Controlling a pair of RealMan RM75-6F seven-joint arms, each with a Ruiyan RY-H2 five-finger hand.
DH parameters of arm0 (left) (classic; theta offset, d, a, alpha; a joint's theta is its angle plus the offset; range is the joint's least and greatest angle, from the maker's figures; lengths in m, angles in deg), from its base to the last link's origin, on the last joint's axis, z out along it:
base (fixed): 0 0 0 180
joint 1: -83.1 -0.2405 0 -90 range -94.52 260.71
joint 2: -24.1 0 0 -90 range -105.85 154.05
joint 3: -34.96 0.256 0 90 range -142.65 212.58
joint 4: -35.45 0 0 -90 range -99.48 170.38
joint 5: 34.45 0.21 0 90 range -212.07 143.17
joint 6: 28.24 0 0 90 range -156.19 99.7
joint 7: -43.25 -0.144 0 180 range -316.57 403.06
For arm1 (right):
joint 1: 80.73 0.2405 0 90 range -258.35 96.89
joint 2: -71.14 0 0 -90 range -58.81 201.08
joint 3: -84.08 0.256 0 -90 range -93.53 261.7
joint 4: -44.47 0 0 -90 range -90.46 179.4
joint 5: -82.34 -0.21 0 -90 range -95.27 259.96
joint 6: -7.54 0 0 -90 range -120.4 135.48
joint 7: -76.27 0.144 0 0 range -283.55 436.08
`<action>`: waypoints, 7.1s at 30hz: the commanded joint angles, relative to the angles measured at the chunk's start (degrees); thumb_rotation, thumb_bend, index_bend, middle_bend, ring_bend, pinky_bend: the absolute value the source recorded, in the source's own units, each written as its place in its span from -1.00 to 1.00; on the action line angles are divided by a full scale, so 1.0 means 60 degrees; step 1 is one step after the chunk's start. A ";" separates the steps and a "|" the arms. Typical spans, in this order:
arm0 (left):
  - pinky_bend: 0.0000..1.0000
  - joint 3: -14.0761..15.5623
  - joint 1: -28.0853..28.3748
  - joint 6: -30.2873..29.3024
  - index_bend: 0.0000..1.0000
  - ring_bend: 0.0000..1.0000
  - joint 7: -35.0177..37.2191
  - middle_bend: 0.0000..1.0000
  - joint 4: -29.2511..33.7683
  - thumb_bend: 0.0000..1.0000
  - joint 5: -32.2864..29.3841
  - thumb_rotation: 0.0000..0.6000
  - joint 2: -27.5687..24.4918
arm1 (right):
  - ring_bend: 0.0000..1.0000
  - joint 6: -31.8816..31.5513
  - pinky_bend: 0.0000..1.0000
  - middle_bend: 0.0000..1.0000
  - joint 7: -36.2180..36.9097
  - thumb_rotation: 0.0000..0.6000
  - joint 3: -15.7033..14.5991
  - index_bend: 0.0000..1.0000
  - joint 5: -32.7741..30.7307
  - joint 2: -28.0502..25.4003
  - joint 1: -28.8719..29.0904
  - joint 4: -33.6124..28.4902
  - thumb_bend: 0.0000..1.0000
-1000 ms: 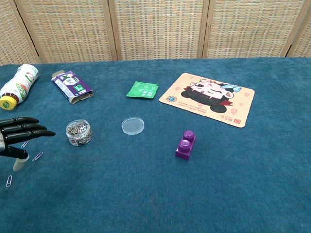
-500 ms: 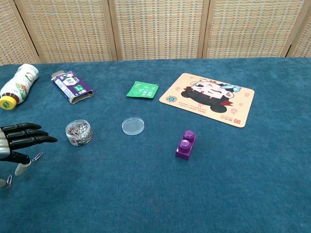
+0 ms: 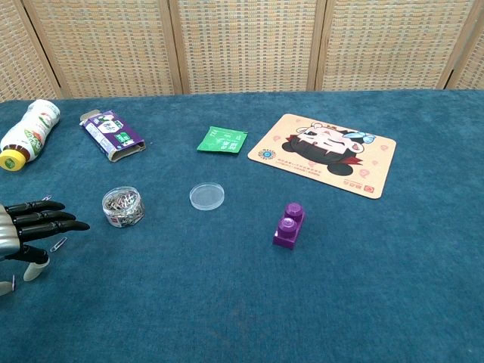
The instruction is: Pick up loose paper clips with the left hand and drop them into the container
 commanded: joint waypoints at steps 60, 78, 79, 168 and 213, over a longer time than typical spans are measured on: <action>-1.00 -0.2340 0.1487 0.1270 0.57 -1.00 0.0576 -1.00 0.1547 -0.05 -0.2612 1.00 0.0420 | -1.00 0.0135 -1.00 -1.00 0.0175 1.00 -0.0003 -0.97 -0.0056 -0.0020 0.0039 0.0071 -1.00; -1.00 -0.2377 0.1544 0.1373 -0.60 -1.00 0.0877 -1.00 0.1315 -0.23 -0.2820 1.00 0.0849 | -1.00 0.0140 -1.00 -1.00 0.0170 1.00 -0.0020 -0.97 -0.0034 -0.0017 0.0042 0.0057 -1.00; -1.00 -0.2375 0.1549 0.1365 -0.62 -1.00 0.0902 -1.00 0.1314 -0.24 -0.2819 1.00 0.0859 | -1.00 0.0136 -1.00 -1.00 0.0165 1.00 -0.0019 -0.97 -0.0031 -0.0017 0.0043 0.0050 -1.00; -1.00 -0.0800 0.0690 -0.0298 -0.09 -1.00 0.1360 -1.00 -0.0855 -0.37 -0.1195 1.00 0.1574 | -1.00 0.0172 -1.00 -1.00 0.0344 1.00 -0.0024 -0.97 -0.0063 -0.0083 0.0022 0.0030 -1.00; -1.00 -0.0853 0.0498 0.0448 0.17 -1.00 0.1453 -1.00 -0.0722 -0.19 -0.1692 1.00 0.1517 | -1.00 0.0262 -1.00 -1.00 0.0355 1.00 -0.0035 -0.97 -0.0100 -0.0065 0.0055 0.0056 -1.00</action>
